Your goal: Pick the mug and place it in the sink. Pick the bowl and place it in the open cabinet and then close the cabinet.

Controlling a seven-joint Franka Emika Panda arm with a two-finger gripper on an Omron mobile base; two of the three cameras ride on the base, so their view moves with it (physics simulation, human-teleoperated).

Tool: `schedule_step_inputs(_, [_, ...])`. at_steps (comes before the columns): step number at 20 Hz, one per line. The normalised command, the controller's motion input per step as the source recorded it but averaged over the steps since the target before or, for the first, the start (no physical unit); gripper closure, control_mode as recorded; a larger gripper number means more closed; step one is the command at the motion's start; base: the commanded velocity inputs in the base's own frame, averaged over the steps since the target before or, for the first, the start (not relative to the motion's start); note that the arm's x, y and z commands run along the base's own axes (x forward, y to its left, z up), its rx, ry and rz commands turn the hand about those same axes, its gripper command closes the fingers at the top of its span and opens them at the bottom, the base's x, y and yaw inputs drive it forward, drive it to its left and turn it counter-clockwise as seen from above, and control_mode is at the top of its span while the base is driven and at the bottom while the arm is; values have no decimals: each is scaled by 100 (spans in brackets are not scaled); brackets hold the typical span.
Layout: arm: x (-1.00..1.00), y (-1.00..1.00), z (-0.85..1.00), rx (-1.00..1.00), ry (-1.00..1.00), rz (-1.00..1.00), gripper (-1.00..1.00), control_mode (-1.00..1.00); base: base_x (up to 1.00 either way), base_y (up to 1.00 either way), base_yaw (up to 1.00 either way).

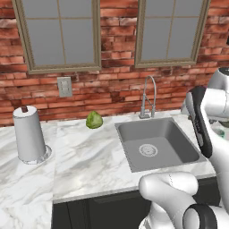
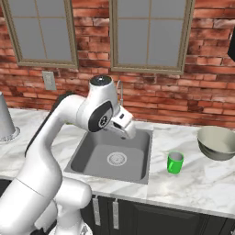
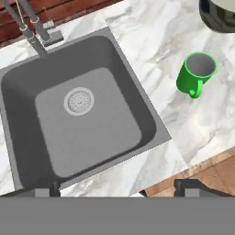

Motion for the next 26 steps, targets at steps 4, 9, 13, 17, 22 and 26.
schedule_step_inputs(4, [1, -100, -58, -4, 11, -33, -100, -100, 0, 0, 0])
schedule_step_inputs(9, [22, -88, -32, 0, 18, -22, -100, -100, 0, 0, 0])
schedule_step_inputs(13, [18, -66, 0, 0, 11, -1, -100, -100, 0, 0, 0])
schedule_step_inputs(17, [29, -65, -1, 2, 7, 0, -100, -100, 0, 0, 0])
schedule_step_inputs(22, [6, -23, -26, 9, 1, 3, -100, -100, 0, 0, 0])
schedule_step_inputs(26, [0, -30, -46, 10, 0, 2, -100, -100, 0, 0, 0])
